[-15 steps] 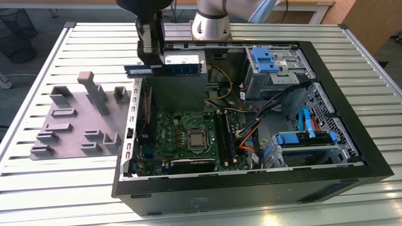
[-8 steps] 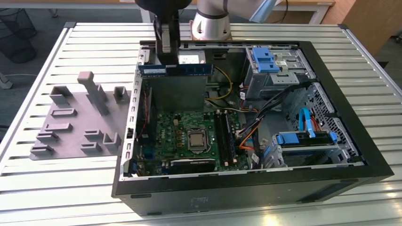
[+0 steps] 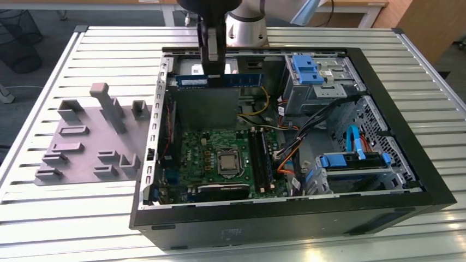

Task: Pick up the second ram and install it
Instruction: 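Pick up the second ram and move it above second insertion slot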

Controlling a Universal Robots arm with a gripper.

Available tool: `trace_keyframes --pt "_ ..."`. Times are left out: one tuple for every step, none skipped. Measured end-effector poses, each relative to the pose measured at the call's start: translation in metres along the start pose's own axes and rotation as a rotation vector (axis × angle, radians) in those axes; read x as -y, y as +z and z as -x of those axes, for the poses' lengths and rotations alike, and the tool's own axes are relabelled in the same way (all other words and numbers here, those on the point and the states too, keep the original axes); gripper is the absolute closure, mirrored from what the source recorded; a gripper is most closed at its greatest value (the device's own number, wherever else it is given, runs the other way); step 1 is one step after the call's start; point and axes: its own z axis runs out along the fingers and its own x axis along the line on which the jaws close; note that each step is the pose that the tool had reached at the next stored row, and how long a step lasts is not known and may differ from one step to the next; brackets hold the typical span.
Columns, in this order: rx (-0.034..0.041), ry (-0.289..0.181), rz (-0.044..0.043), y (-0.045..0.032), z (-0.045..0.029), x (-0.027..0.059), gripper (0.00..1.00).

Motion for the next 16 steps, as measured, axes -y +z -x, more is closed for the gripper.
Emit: trace_keyframes --pt "0.0 0.0 0.0 0.0001 0.0 0.0024 0.86" --pt "0.0001 0.0 0.0 0.0001 0.0 0.0046 0.86" --pt "0.0001 0.0 0.0 0.0002 0.0 0.0066 0.86" --pt "0.0001 0.0 0.0 0.0002 0.0 0.0086 0.86" --pt "0.0001 0.0 0.0 0.0003 0.0 0.0106 0.86" --pt "0.0001 0.0 0.0 0.0003 0.0 0.0126 0.86" --pt "0.0001 0.0 0.0 0.0004 0.0001 0.0144 0.86" --pt "0.0001 0.0 0.0 0.0004 0.0001 0.0161 0.86" --pt "0.0 0.0 0.0 0.0004 0.0001 0.0181 0.86" --pt "0.0 0.0 0.0 0.0005 0.0001 0.0202 0.86" --pt "0.0 0.0 0.0 0.0005 0.0001 0.0223 0.86" --pt "0.0001 0.0 0.0 0.0006 0.0001 0.0246 0.86" --pt "0.0001 0.0 0.0 0.0007 0.0001 0.027 0.86" --pt "0.0 0.0 0.0 0.0007 0.0001 0.0296 0.86" --pt "0.0 0.0 0.0 0.0008 0.0001 0.0325 0.86" --pt "0.0001 0.0 0.0 0.0009 0.0001 0.0355 0.86"
